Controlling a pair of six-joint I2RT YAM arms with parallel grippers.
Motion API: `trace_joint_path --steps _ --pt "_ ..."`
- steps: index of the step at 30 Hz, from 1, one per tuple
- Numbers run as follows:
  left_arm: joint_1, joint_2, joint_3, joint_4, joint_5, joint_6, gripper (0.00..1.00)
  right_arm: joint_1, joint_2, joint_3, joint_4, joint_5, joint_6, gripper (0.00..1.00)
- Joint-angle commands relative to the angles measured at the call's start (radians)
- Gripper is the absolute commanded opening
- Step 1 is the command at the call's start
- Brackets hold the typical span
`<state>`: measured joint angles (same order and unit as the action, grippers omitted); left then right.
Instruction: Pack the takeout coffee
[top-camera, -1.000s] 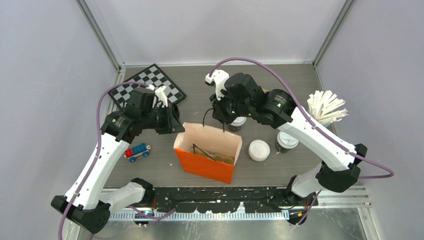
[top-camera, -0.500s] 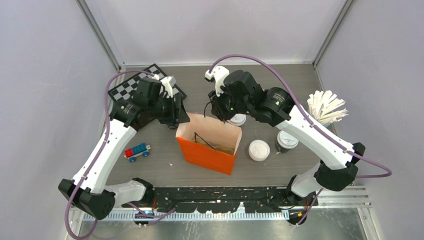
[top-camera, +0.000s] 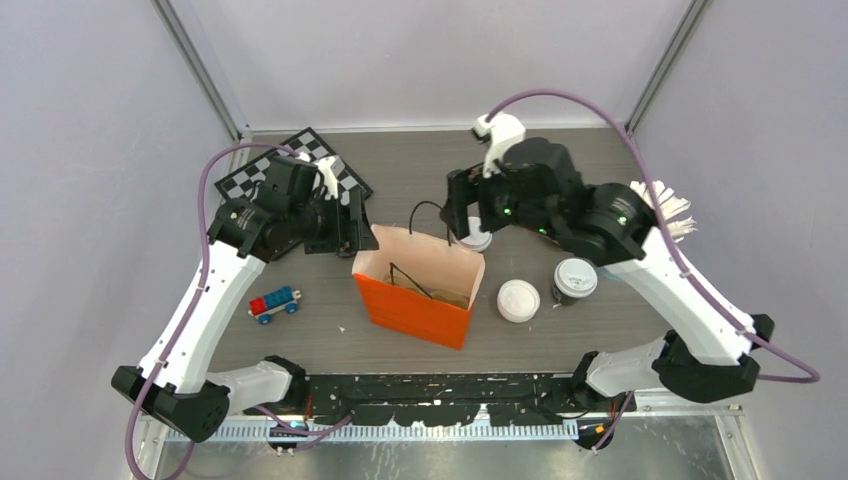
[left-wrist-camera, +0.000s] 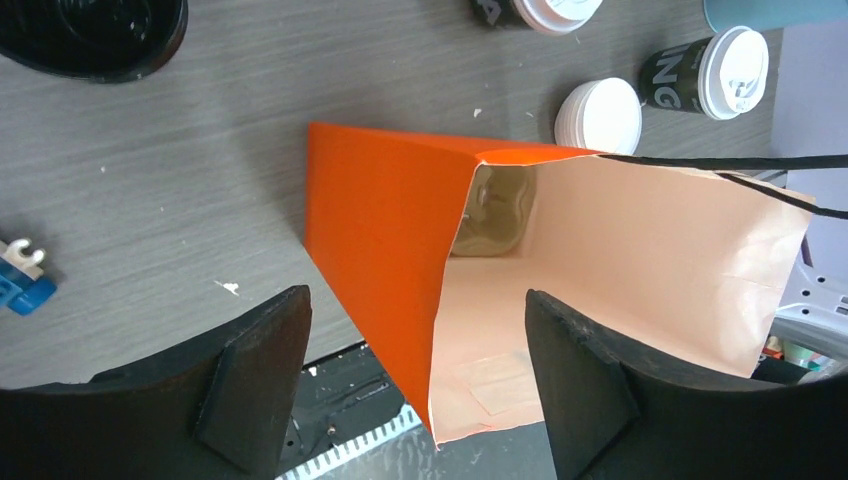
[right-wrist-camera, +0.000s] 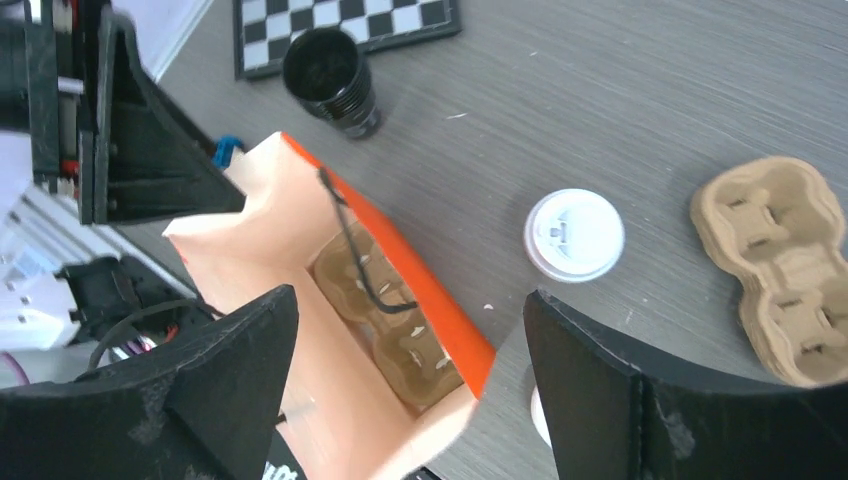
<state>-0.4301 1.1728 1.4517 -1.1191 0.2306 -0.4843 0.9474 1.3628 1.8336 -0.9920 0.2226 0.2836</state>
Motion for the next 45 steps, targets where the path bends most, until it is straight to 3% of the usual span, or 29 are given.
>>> trace_joint_path --steps 1,6,11,15,19,21,29,35,45 --pt "-0.002 -0.033 -0.024 0.014 0.01 -0.018 0.81 -0.075 -0.063 0.018 -0.074 0.061 0.108 0.87" --pt "-0.002 -0.037 -0.048 0.023 0.018 0.004 0.8 -0.232 -0.06 -0.015 -0.102 0.04 0.195 0.85" --pt "-0.002 -0.051 -0.077 0.029 0.054 0.012 0.68 -0.389 0.008 -0.057 -0.066 -0.072 0.233 0.82" --pt "-0.002 -0.051 -0.076 0.03 0.078 0.026 0.44 -0.444 0.131 -0.076 -0.06 -0.113 0.191 0.81" --pt "-0.002 -0.04 -0.035 -0.003 0.063 0.044 0.08 -0.456 0.227 -0.128 -0.034 -0.149 0.126 0.81" --pt "-0.002 -0.038 -0.009 -0.038 0.029 0.058 0.0 -0.456 0.26 -0.149 -0.023 -0.164 0.103 0.81" --pt "-0.002 -0.053 0.006 -0.096 0.018 0.089 0.01 -0.456 0.307 -0.257 0.057 -0.209 0.08 0.82" --pt "-0.002 -0.047 -0.01 -0.079 0.01 0.047 0.29 -0.455 0.353 -0.247 0.061 -0.231 0.03 0.82" --pt "-0.002 -0.044 -0.005 -0.077 -0.026 0.038 0.45 -0.455 0.415 -0.196 0.076 -0.25 -0.026 0.83"
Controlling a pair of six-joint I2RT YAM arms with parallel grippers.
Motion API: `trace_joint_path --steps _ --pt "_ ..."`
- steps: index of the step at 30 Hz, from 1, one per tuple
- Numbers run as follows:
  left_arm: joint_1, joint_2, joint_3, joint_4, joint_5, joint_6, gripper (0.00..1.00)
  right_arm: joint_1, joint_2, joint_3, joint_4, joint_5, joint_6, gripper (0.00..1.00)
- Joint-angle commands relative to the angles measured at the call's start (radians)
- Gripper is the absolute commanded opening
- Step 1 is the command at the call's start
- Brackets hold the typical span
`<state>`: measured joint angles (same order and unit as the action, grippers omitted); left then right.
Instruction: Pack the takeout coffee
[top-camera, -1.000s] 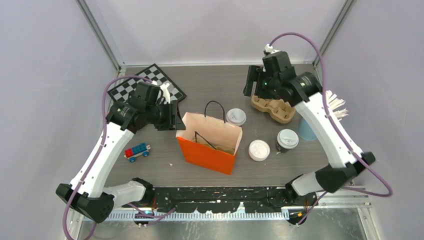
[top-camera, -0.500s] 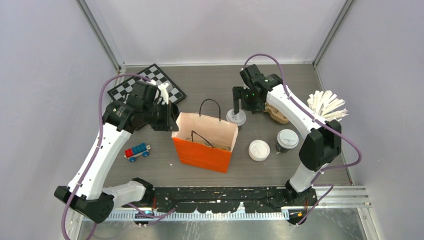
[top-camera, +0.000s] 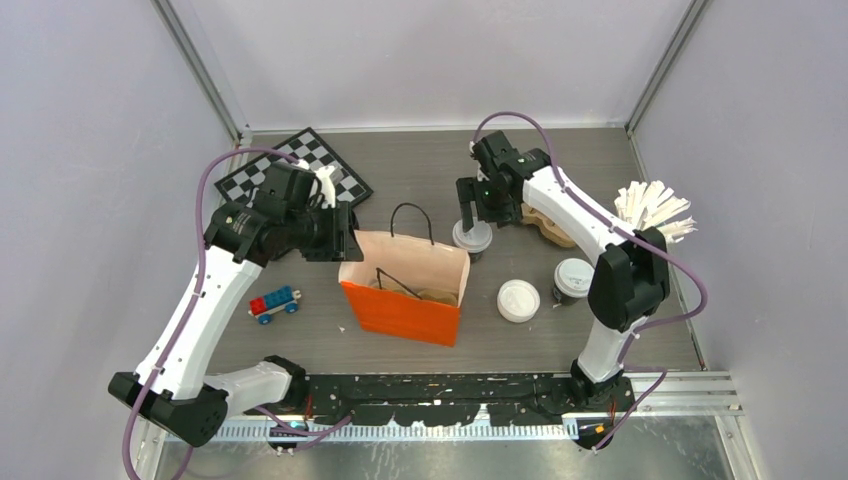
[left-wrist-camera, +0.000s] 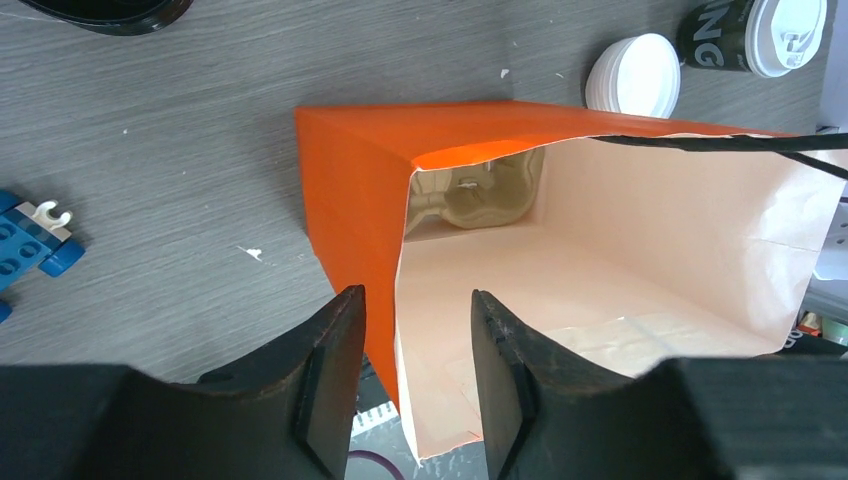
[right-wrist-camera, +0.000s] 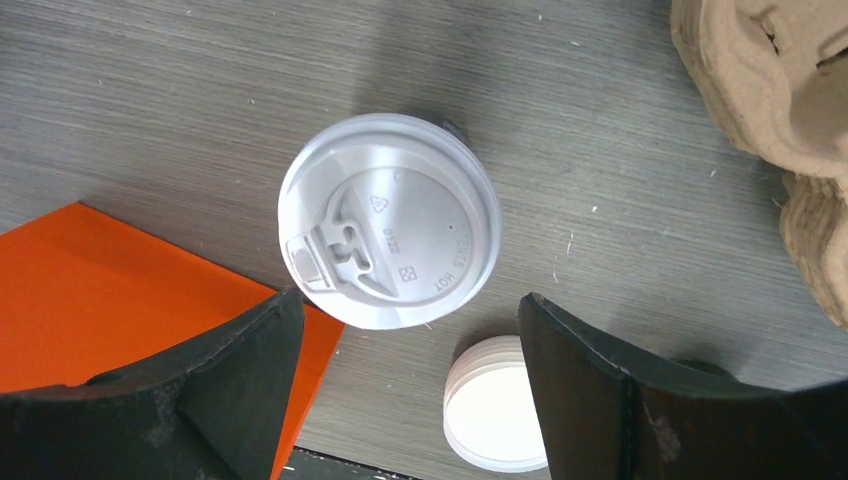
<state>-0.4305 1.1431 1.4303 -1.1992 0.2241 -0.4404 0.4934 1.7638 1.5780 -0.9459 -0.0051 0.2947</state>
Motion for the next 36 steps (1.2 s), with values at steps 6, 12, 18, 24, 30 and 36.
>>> trace_joint_path --steps 6,12,18,24,30,36 --pt "-0.002 -0.017 0.014 0.01 -0.03 0.001 0.44 -0.023 0.03 0.142 -0.075 0.108 0.011 0.81" --pt "-0.002 0.001 0.034 0.025 -0.024 0.002 0.41 -0.1 -0.058 0.137 -0.206 0.185 0.156 0.79" --pt "-0.002 0.021 0.067 0.026 -0.003 -0.013 0.42 -0.15 -0.226 0.041 -0.284 0.245 0.276 0.85" --pt "-0.002 -0.006 0.028 0.051 0.011 -0.023 0.43 -0.248 -0.343 -0.085 -0.329 0.287 0.372 0.87" --pt "-0.002 -0.019 0.004 0.055 0.015 -0.018 0.44 -0.332 -0.391 -0.226 -0.306 0.275 0.423 0.91" --pt "-0.002 -0.019 0.007 0.045 0.014 -0.005 0.44 -0.36 -0.42 -0.324 -0.249 0.323 0.443 0.92"
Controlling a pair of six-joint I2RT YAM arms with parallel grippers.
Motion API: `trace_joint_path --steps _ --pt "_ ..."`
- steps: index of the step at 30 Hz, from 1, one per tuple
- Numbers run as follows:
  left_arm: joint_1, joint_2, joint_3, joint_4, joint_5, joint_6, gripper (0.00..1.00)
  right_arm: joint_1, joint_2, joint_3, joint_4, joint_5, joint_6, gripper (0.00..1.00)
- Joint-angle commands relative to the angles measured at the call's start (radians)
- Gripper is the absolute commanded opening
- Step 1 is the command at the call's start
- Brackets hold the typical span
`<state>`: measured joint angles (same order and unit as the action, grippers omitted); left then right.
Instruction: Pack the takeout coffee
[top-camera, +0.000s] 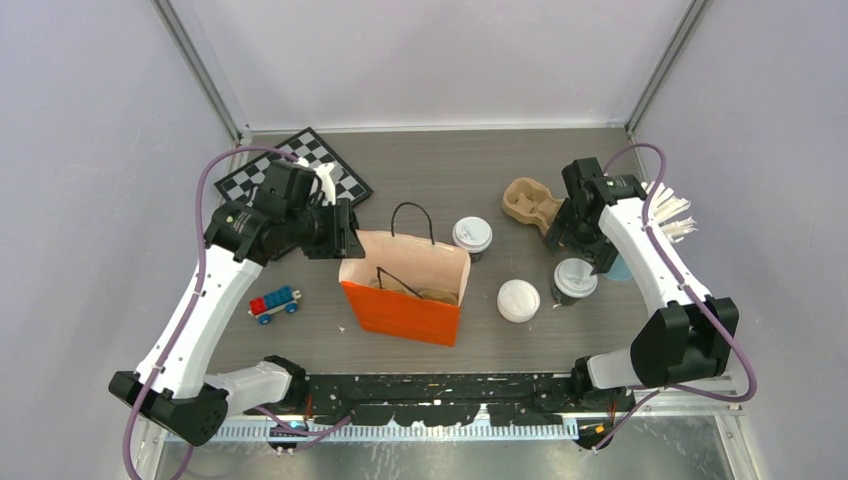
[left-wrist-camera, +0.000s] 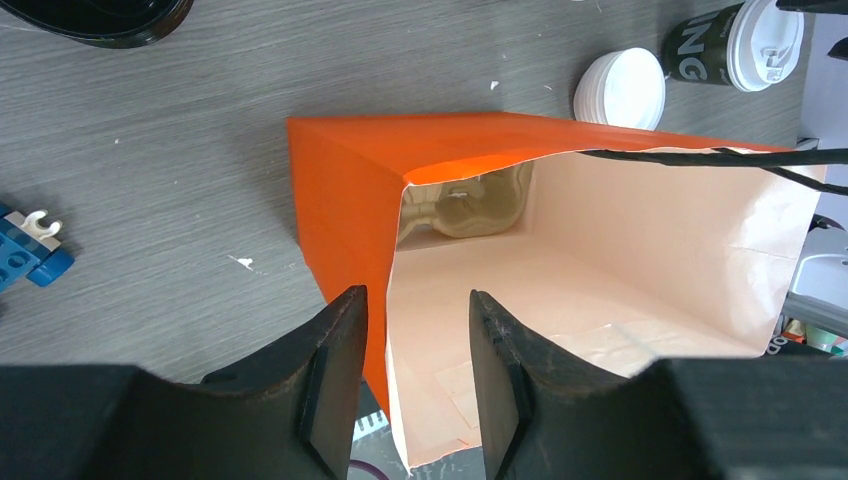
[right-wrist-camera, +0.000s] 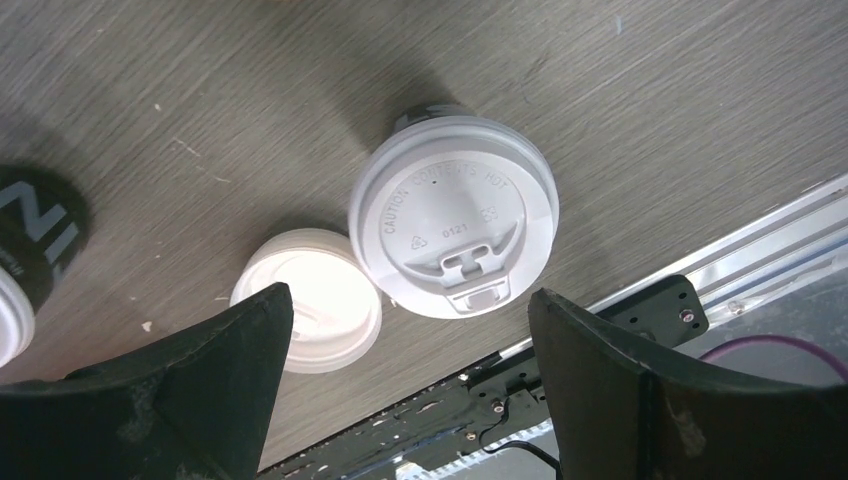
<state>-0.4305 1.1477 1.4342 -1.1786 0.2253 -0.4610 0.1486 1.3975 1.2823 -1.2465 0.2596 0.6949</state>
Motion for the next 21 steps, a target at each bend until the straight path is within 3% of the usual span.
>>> trace_joint_path --steps 1,8,21 --pt "-0.002 -0.025 0.004 0.023 0.012 0.016 0.44 -0.025 -0.054 -0.041 0.059 0.065 0.043 0.92" --pt "-0.002 -0.027 0.01 0.014 0.01 0.012 0.44 -0.099 -0.098 -0.117 0.13 0.023 0.004 0.92" --pt "-0.002 -0.015 0.004 0.015 0.002 0.008 0.44 -0.104 -0.133 -0.205 0.185 -0.046 -0.015 0.93"
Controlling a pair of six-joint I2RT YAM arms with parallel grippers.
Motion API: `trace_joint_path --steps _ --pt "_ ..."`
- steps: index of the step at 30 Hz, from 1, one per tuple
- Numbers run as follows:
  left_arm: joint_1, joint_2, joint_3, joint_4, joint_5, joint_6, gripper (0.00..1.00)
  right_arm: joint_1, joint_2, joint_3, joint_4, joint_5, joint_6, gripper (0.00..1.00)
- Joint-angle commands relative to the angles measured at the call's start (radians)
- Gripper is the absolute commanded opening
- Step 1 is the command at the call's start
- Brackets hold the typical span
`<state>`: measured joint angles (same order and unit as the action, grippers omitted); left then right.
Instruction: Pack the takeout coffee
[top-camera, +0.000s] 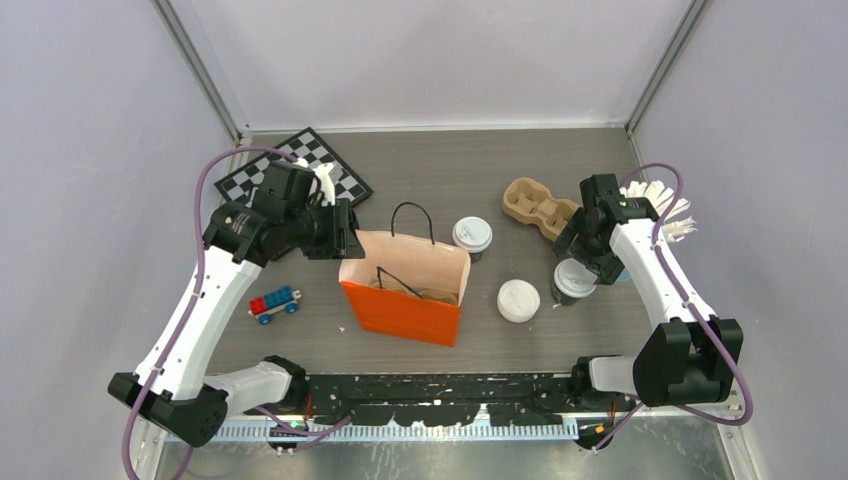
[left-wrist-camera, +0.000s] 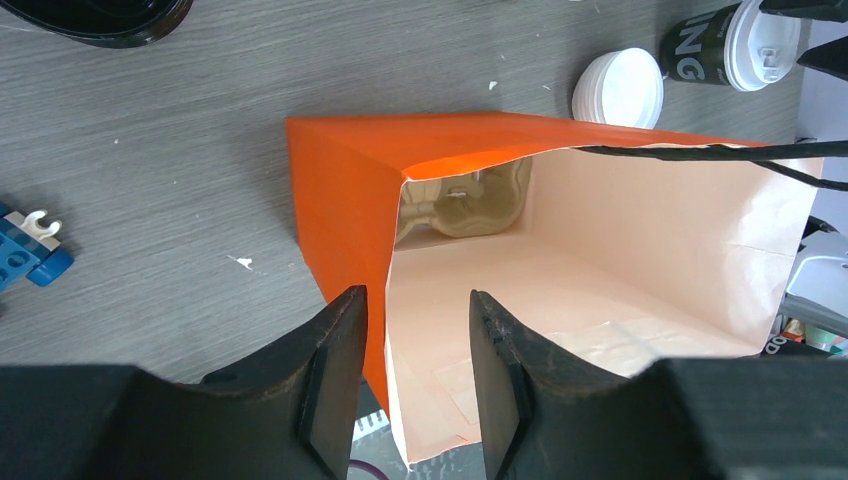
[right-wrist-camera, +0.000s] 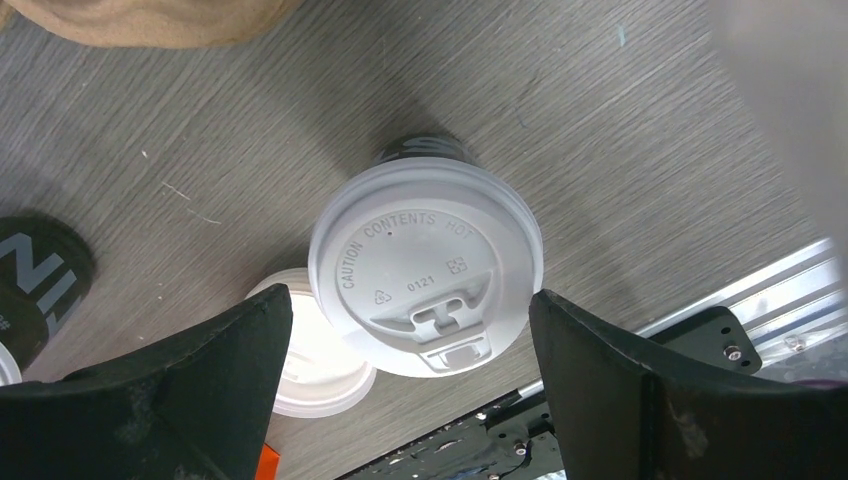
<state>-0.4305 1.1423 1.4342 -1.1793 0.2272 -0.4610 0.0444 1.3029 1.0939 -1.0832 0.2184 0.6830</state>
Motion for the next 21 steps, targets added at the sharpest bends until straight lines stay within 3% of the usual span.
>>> trace_joint_path --steps 1,21 --pt "-0.002 -0.008 0.003 0.018 0.001 0.009 0.44 -0.001 -0.038 -0.018 0.017 -0.002 -0.001 0.93" --pt "-0.002 0.003 0.022 0.021 -0.004 0.01 0.44 0.0 -0.019 -0.025 0.034 0.02 0.023 0.92"
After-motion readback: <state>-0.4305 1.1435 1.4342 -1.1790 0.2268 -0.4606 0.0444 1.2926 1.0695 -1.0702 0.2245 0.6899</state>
